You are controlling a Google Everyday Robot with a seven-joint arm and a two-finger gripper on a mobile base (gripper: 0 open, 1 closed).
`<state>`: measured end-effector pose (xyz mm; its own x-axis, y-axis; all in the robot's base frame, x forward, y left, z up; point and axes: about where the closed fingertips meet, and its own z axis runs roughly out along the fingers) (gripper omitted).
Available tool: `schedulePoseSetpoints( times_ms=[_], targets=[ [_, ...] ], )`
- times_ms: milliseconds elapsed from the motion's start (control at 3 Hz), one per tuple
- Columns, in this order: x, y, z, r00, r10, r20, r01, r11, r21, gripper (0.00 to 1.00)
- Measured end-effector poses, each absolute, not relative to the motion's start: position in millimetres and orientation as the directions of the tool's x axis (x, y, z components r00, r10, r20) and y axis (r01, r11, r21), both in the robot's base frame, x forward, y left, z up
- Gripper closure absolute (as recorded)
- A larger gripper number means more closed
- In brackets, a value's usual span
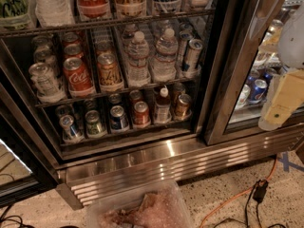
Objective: Pick redbull can from middle shelf of fridge
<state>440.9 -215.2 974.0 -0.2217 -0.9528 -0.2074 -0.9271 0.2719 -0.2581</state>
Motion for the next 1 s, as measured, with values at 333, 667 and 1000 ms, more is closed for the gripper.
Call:
schedulePoseSetpoints(
  times_ms=[333, 667, 1000],
  targets=[
    [441, -215, 974, -0.222, -0.953, -0.207, -0.927, 0.272, -0.258, 0.0],
    [452, -209, 960, -0.238, -0.95, -0.201, -0.915, 0.289, -0.282, 0.0],
    [476, -203, 921, -0.301, -0.921, -0.246, -0.895, 0.362, -0.259, 0.0]
  ],
)
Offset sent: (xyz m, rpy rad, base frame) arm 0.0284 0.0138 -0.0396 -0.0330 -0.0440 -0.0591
